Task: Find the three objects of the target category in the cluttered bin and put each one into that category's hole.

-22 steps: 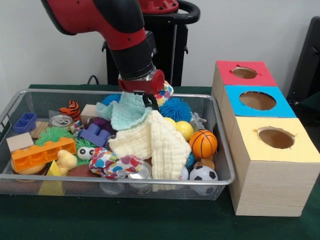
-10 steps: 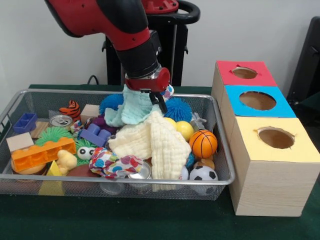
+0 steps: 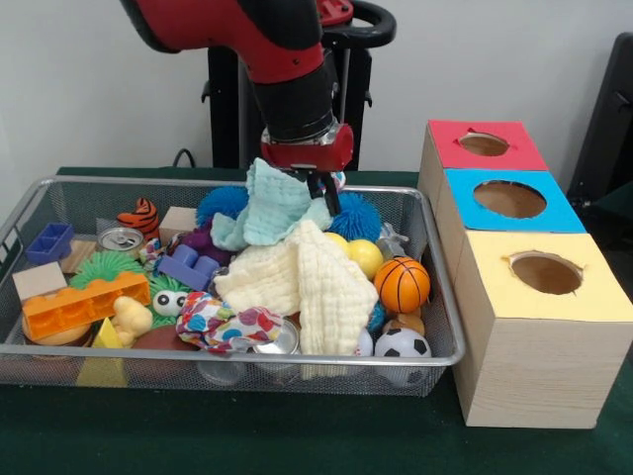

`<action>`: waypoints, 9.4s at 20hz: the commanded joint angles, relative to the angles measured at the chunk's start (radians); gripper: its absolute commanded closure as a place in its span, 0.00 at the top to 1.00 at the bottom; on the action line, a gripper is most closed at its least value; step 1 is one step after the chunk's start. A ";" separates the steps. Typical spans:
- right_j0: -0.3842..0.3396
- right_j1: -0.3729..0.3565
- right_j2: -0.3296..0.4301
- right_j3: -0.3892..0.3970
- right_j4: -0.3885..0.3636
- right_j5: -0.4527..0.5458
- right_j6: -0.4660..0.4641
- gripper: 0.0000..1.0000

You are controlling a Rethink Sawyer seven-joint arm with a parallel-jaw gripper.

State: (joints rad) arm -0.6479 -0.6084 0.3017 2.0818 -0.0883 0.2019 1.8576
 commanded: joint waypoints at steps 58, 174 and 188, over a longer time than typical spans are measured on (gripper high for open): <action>0.139 -0.050 -0.277 -0.264 -0.233 -0.023 -0.014 0.00; 0.236 -0.145 -0.222 -0.108 0.019 -0.081 0.265 1.00; 0.256 -0.165 -0.250 -0.199 -0.031 0.084 0.109 1.00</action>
State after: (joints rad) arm -0.4019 -0.7708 0.0648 1.9020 -0.1254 0.1686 1.8745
